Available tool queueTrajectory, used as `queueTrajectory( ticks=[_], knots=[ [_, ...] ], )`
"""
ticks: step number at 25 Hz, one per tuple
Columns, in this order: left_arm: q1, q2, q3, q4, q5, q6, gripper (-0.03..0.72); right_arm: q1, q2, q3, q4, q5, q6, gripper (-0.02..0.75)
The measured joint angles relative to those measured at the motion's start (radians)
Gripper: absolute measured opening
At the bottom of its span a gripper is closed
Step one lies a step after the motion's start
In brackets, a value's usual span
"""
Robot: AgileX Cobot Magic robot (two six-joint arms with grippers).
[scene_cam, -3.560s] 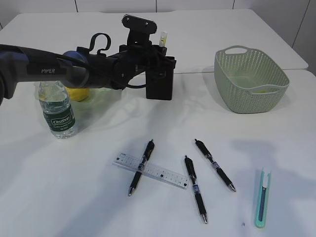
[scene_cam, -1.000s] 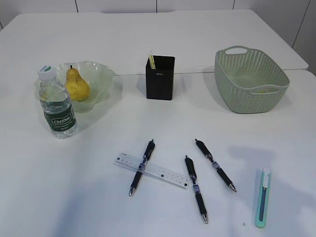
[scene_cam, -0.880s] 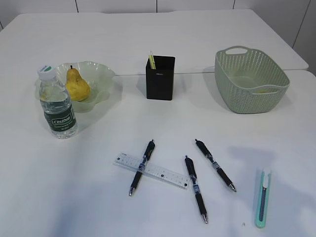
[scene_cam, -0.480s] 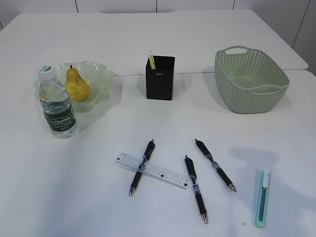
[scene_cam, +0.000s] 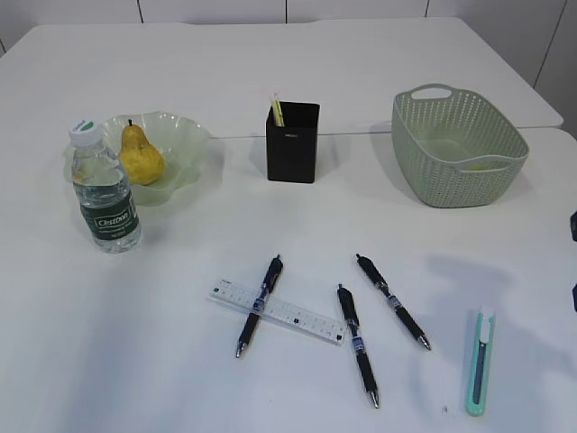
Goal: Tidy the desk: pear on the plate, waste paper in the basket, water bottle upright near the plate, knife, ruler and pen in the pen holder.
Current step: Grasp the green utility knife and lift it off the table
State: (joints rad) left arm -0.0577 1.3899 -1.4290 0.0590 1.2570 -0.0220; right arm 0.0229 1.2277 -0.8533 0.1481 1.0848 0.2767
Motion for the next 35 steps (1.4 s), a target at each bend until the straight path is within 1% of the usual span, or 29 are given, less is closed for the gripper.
queueTrajectory(
  ticks=[5, 14, 18, 21, 24, 27, 30, 35],
  knots=[
    [0.0, -0.007, 0.004, -0.008, 0.0, -0.002, 0.244, 0.0, 0.03, 0.0, -0.004, -0.082, 0.002, 0.408],
    [0.0, -0.007, 0.004, -0.016, 0.0, -0.002, 0.244, 0.002, 0.244, -0.003, 0.015, -0.232, 0.065, 0.408],
    [0.0, -0.007, 0.004, -0.02, 0.0, -0.002, 0.244, 0.002, 0.324, -0.006, 0.031, -0.26, 0.084, 0.409],
    [0.0, -0.007, 0.004, -0.022, -0.002, -0.002, 0.244, 0.028, 0.377, -0.006, 0.031, -0.283, 0.094, 0.41],
    [0.0, -0.007, 0.004, -0.024, -0.002, -0.002, 0.244, 0.086, 0.428, -0.008, 0.021, -0.316, 0.131, 0.409],
    [0.0, -0.007, 0.004, -0.024, -0.002, -0.002, 0.244, 0.136, 0.474, -0.029, -0.044, -0.322, 0.201, 0.409],
    [0.0, -0.007, 0.004, -0.024, -0.002, -0.002, 0.244, 0.147, 0.509, -0.046, -0.079, -0.322, 0.241, 0.409],
    [0.0, -0.007, 0.004, -0.024, -0.002, -0.002, 0.244, 0.151, 0.532, -0.057, -0.091, -0.324, 0.267, 0.41]
  ],
)
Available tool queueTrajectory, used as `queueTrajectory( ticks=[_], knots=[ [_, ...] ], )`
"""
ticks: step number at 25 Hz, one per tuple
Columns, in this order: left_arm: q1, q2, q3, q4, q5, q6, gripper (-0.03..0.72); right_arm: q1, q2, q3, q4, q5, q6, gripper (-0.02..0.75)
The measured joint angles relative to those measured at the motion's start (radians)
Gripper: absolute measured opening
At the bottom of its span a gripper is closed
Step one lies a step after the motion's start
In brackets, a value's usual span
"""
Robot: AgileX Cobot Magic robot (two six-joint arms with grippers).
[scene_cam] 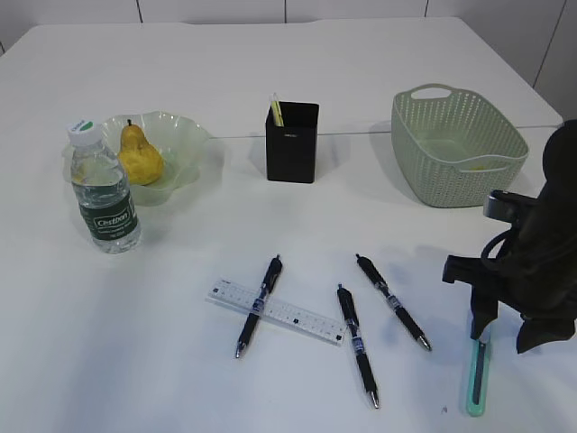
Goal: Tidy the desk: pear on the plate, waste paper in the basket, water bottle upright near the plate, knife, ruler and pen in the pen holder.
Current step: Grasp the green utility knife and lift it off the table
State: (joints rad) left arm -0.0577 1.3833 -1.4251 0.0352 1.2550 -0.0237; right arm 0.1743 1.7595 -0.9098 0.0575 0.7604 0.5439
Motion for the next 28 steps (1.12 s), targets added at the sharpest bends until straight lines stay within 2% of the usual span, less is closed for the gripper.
queueTrajectory(
  ticks=[28],
  knots=[
    [0.0, 0.0, 0.0, 0.0, -0.002, -0.002, 0.244, 0.0, 0.071, -0.014, 0.033, -0.044, 0.016, 0.409]
  ],
)
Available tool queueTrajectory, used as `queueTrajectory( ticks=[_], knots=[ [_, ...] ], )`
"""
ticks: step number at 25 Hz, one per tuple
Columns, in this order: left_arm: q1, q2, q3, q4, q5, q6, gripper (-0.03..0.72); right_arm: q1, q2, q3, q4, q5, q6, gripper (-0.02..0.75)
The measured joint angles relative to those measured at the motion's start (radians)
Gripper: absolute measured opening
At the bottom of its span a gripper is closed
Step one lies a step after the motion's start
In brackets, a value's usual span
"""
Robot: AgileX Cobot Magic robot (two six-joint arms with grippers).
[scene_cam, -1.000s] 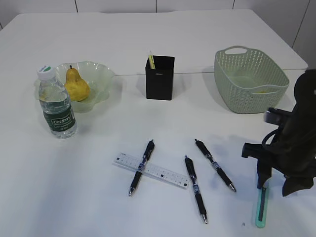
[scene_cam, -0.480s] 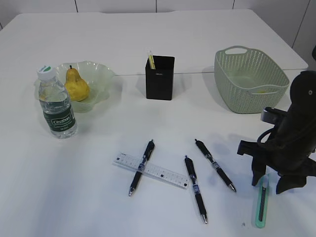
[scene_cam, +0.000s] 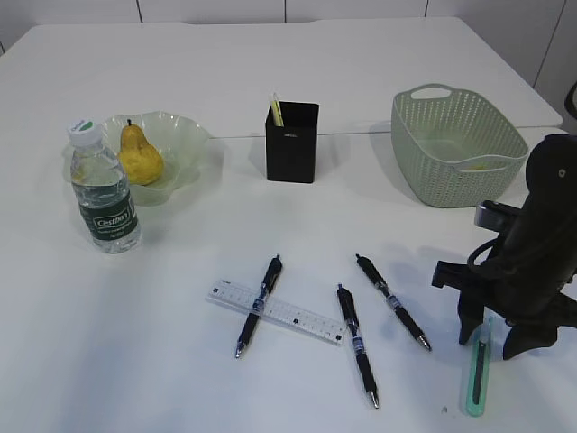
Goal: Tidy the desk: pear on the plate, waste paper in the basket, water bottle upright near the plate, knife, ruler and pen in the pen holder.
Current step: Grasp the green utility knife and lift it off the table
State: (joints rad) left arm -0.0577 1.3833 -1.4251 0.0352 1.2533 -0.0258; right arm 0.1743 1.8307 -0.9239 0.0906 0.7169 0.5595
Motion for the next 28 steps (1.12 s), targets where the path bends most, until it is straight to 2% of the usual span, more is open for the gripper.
queueTrajectory(
  ticks=[23, 28],
  knots=[
    [0.0, 0.0, 0.0, 0.0, 0.0, 0.0, 0.244, 0.0, 0.019, 0.0, 0.008, 0.0, 0.0, 0.409],
    [0.0, 0.0, 0.0, 0.0, 0.0, 0.0, 0.244, 0.0, 0.028, -0.004, 0.008, 0.006, 0.0, 0.347]
  ],
)
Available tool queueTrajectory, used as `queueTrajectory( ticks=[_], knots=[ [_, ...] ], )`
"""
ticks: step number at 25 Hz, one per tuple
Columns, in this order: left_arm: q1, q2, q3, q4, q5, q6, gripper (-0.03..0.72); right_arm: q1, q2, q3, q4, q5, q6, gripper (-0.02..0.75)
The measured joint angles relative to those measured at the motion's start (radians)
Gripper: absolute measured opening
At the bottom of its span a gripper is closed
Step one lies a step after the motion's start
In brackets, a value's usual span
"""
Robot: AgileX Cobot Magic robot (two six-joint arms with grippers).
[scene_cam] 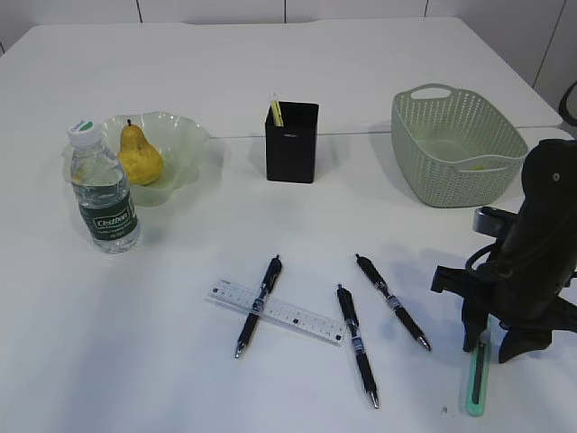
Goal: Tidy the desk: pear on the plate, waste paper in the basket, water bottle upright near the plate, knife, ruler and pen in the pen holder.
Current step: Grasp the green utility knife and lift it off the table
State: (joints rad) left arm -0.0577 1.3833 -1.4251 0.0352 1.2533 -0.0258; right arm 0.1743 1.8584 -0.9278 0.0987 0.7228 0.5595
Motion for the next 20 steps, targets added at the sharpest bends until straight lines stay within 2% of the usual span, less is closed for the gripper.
queueTrajectory(
  ticks=[6, 8, 13, 20],
  knots=[
    [0.0, 0.0, 0.0, 0.0, 0.0, 0.0, 0.244, 0.0, 0.002, 0.0, 0.0, 0.002, -0.015, 0.179],
    [0.0, 0.0, 0.0, 0.0, 0.0, 0.0, 0.244, 0.0, 0.002, 0.0, 0.0, 0.002, -0.03, 0.148],
    [0.0, 0.0, 0.0, 0.0, 0.0, 0.0, 0.244, 0.0, 0.002, -0.004, 0.006, 0.035, -0.116, 0.128],
    [0.0, 0.0, 0.0, 0.0, 0.0, 0.0, 0.239, 0.0, 0.008, -0.106, 0.018, 0.225, -0.347, 0.125]
  ],
)
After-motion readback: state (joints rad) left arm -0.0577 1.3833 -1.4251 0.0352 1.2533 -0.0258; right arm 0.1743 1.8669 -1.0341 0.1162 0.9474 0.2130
